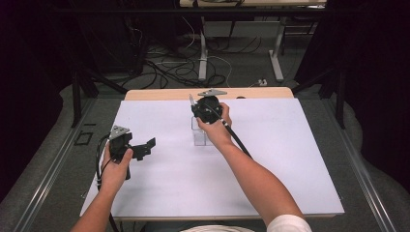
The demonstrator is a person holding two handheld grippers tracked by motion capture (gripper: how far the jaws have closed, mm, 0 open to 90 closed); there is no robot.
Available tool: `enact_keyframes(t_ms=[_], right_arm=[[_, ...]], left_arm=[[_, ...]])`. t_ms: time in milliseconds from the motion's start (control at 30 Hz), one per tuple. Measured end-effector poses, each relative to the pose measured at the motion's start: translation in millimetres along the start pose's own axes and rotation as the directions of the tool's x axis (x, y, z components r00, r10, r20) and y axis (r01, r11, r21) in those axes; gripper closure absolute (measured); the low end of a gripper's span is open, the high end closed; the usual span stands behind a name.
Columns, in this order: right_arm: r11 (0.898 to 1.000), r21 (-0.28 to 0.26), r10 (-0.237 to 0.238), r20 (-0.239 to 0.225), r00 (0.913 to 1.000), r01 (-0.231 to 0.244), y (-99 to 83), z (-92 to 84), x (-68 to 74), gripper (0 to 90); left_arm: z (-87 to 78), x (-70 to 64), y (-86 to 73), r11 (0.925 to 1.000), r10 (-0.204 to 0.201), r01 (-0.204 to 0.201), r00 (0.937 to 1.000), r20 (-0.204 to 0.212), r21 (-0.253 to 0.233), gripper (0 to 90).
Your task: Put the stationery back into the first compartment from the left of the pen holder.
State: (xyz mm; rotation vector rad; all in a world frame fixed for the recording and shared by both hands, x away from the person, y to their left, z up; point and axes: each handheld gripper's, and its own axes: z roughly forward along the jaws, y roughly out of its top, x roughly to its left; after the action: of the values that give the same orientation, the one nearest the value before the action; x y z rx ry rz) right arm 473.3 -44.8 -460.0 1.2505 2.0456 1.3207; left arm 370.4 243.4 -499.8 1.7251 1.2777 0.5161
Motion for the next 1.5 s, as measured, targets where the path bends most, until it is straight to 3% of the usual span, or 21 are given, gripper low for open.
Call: enact_keyframes(t_ms=[267, 533, 900, 1500], right_arm=[[1.0, 0.009, 0.006, -0.013, 0.9999, -0.006, -3.7, -1.1, -3.1, 78.6], [1.0, -0.019, 0.0, -0.046, 0.9989, -0.001, -0.7, -10.1, -2.1, 59.5], [0.999, -0.047, -0.005, -0.043, 0.9991, 0.003, 1.4, -25.8, -2.6, 38.0], [0.997, -0.081, -0.007, -0.058, 0.9983, 0.002, -13.0, -64.2, -32.7, 17.9]], left_arm=[[-0.1, -0.3, 0.1, 1.0, -0.001, 0.001, 1.0, 0.0, 0.0, 0.2], [0.0, -0.4, 0.1, 1.0, 0.001, -0.001, 1.0, -0.001, 0.001, 0.2], [0.4, -0.6, 0.2, 1.0, 0.003, -0.003, 1.0, -0.002, 0.0, 0.2], [1.2, -1.3, -0.1, 1.0, 0.004, -0.004, 1.0, -0.003, 0.007, 0.2]])
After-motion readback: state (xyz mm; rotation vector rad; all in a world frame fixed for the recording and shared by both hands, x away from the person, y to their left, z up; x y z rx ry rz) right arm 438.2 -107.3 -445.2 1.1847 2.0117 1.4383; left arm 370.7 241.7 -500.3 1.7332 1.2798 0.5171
